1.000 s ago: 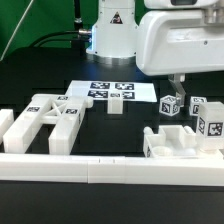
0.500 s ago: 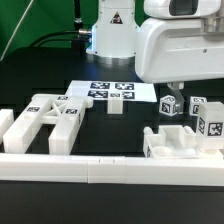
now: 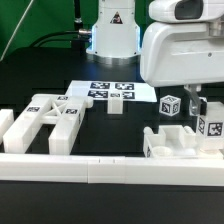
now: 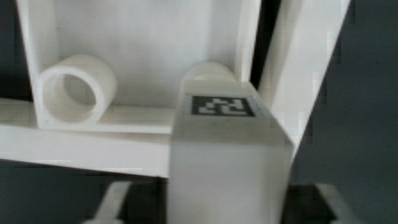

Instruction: Assemble chair

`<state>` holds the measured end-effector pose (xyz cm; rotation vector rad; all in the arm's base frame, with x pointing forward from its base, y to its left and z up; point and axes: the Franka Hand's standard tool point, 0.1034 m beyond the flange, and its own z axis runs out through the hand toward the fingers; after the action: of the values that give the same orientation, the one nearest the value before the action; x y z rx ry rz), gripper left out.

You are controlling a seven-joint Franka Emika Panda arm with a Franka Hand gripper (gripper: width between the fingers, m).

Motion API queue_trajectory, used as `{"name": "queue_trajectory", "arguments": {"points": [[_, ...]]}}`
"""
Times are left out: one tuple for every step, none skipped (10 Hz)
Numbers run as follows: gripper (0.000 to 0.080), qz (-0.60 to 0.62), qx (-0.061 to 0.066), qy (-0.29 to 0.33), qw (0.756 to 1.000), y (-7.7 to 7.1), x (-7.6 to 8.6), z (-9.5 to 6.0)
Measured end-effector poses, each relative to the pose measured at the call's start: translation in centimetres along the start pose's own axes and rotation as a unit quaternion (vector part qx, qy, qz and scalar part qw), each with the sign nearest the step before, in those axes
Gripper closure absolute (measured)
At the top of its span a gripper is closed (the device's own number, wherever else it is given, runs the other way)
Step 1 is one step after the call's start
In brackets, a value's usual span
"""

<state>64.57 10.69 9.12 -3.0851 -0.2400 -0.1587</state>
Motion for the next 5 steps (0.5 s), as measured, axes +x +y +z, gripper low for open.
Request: {"name": "queue_trajectory", "arguments": {"points": [[0.0515, 0.009, 0.000, 0.000, 1.000, 0.00, 0.00, 0.00], [0.0515, 0.009, 0.000, 0.000, 1.000, 0.02, 0.00, 0.00], [0.0515, 0.019, 0.001, 0.000, 1.000, 0.00, 0.00, 0.00], [0.0515, 0.051, 0.001, 0.000, 0.999, -0.01, 0.00, 0.00], [0.0515, 0.085, 0.001, 0.000, 0.996, -0.04, 0.00, 0.00]]}}
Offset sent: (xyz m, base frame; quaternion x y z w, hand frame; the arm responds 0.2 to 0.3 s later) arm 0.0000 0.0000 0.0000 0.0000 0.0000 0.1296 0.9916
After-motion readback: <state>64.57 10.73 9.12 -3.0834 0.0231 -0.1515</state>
